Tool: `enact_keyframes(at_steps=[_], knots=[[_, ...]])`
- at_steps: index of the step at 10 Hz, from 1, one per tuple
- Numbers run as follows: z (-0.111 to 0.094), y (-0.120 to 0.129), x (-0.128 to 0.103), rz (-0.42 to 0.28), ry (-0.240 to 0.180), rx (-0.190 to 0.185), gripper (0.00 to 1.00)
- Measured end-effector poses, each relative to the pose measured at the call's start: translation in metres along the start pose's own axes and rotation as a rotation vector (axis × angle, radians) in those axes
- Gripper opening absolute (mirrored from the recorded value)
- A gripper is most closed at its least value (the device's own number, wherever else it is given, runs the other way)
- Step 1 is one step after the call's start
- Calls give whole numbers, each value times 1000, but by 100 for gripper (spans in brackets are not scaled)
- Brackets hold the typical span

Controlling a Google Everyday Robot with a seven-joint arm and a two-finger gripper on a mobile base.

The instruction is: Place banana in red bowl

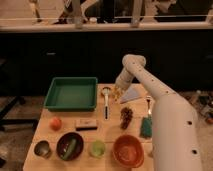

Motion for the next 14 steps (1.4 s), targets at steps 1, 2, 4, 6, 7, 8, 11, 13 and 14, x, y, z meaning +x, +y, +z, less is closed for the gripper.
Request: enact_keyframes(at_steps=[1, 2, 4, 6, 7, 8, 11, 13, 14], knots=[[-8, -1, -10, -19, -4, 11, 0], [-14, -2, -17, -33, -5, 18, 0], [-27, -1, -34, -64, -8, 33, 0], [-37, 0, -52, -102, -11, 46, 0], [-40, 1, -59, -115, -11, 50, 0], [-43, 3, -65, -124, -10, 55, 0], [-45, 18, -85, -137, -12, 63, 0], [-47, 29, -96, -136, -18, 69, 0], [-48, 33, -100, -135, -25, 77, 0]])
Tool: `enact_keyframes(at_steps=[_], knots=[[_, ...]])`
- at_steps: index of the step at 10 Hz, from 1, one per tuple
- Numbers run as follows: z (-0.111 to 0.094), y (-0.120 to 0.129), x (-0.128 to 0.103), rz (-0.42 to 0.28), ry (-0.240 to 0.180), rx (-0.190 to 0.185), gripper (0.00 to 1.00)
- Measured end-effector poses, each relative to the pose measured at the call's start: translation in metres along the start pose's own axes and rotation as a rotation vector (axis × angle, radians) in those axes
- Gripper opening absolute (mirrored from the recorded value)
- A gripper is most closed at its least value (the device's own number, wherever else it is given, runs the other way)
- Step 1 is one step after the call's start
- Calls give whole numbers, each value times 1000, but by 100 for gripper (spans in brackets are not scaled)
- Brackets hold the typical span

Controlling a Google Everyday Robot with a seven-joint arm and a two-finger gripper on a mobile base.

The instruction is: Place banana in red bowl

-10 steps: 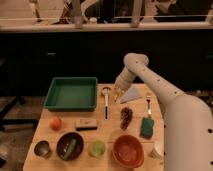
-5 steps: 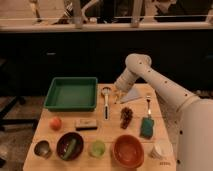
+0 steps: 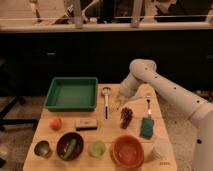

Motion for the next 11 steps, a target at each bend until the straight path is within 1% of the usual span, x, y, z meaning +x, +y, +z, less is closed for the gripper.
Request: enact_keyframes(at_steps=[3, 9, 10, 11], knots=[[1, -3, -1, -8, -5, 3, 0], [2, -3, -1, 0, -2, 1, 0], [1, -1, -7, 36, 10, -27, 0], [0, -1, -15, 49, 16, -42, 0]])
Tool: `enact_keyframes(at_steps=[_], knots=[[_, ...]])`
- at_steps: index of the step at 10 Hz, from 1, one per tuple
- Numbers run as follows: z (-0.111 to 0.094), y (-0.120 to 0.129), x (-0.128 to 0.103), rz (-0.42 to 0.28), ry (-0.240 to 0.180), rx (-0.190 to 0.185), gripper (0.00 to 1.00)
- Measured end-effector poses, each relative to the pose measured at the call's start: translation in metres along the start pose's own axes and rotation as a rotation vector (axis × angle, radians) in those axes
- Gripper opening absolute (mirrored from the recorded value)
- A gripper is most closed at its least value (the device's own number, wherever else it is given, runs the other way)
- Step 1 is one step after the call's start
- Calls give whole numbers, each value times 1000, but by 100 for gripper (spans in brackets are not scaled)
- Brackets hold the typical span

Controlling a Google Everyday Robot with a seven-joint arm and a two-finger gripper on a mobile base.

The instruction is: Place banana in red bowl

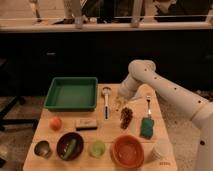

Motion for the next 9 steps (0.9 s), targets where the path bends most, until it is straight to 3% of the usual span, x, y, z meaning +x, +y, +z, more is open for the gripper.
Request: enact_keyframes(at_steps=[4, 9], knots=[[-3, 6, -20, 11, 6, -18, 0], [-6, 40, -50, 51, -4, 4, 0]])
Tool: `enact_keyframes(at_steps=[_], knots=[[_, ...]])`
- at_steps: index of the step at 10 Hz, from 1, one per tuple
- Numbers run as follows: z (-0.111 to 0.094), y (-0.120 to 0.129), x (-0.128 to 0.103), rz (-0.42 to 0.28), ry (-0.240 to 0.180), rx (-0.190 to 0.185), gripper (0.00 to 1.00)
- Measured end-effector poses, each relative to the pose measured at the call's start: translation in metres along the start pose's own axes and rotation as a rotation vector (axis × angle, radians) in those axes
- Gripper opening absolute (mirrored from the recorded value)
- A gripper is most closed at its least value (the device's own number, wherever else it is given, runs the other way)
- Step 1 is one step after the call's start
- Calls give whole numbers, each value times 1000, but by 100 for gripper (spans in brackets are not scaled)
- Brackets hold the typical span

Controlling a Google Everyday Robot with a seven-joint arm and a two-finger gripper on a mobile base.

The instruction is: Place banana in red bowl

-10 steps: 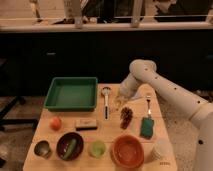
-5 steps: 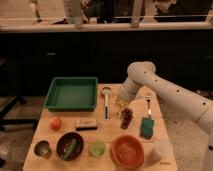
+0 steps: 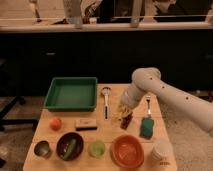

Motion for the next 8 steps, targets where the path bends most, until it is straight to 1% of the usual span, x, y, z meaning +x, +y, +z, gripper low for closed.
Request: enact_keyframes(at_steps=[3, 5, 6, 8], knots=[[-5, 28, -18, 37, -3, 18, 0], [-3, 39, -31, 51, -14, 29, 0], [-2, 47, -36, 64, -22, 34, 0], [7, 53, -45, 74, -49, 41, 0]])
